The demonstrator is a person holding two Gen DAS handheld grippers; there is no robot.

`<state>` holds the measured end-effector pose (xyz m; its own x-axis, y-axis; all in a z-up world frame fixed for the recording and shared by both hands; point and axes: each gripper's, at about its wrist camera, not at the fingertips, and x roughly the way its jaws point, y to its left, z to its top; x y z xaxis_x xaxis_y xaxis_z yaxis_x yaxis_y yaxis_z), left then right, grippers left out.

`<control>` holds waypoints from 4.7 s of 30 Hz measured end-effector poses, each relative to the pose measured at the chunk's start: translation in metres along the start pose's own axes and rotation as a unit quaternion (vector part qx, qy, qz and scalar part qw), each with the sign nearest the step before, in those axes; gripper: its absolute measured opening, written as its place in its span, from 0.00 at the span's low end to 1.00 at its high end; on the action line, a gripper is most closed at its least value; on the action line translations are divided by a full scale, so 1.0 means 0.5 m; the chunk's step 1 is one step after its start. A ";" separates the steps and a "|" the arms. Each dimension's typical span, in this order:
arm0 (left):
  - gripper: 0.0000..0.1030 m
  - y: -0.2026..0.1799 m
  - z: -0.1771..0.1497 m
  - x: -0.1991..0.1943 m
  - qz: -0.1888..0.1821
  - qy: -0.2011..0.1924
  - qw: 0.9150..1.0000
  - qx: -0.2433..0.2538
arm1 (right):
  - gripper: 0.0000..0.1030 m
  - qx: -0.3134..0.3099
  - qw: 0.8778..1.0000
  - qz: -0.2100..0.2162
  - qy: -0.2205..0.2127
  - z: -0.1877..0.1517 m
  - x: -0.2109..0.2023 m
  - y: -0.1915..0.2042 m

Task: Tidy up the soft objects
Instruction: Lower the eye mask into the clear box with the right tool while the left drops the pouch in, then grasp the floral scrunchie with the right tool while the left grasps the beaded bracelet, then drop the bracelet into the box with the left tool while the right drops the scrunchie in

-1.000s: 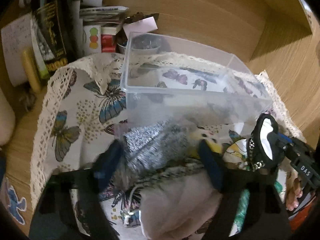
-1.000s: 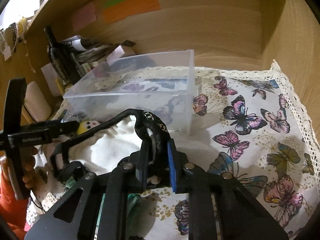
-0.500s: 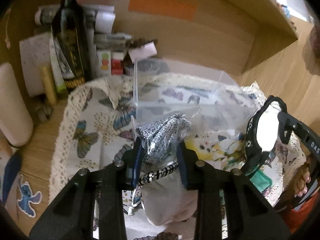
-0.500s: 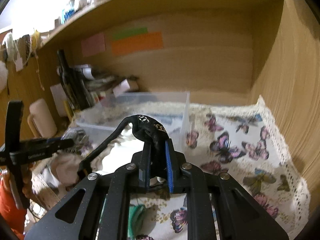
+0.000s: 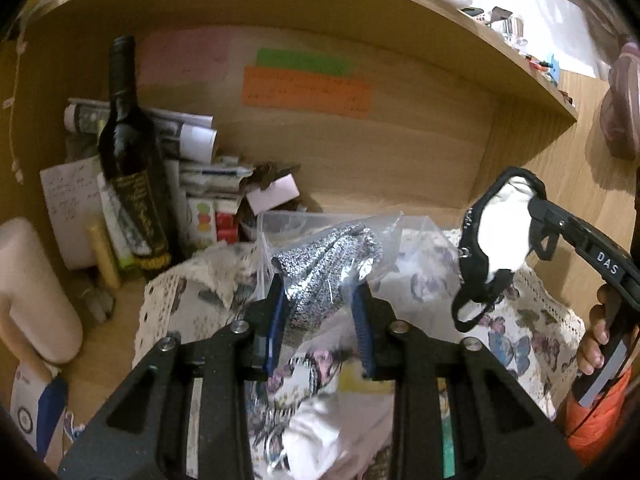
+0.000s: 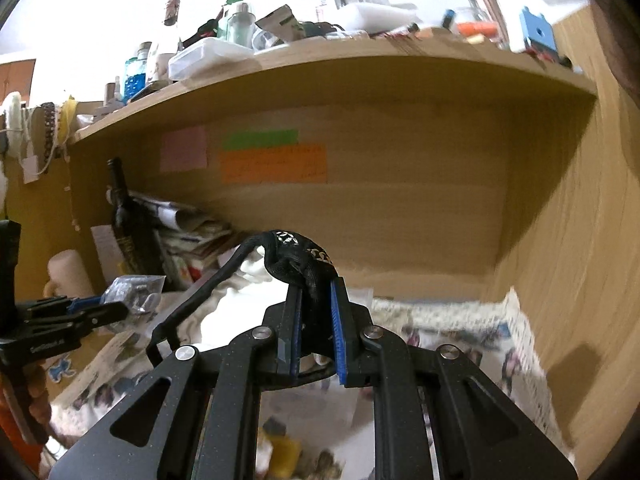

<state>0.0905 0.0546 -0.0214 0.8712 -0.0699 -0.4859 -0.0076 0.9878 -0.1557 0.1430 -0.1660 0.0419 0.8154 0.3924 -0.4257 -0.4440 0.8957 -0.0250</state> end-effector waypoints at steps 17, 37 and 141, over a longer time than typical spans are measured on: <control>0.30 -0.005 0.013 0.191 0.028 0.083 0.996 0.033 | 0.12 -0.036 0.990 -0.016 0.137 -0.045 0.218 0.009; 0.80 -0.027 0.024 0.141 0.020 0.073 0.996 0.047 | 0.49 -0.056 0.989 0.020 0.132 -0.042 0.143 0.029; 0.99 0.006 -0.009 0.077 0.033 0.032 0.998 0.049 | 0.06 -0.027 0.997 0.001 0.067 -0.021 0.072 0.032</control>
<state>0.1221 0.0540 -0.0445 0.8367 -0.0090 -0.5476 -0.0142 0.9992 -0.0381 0.1612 -0.1399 0.0169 0.7596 0.3595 -0.5420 -0.4677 0.8810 -0.0711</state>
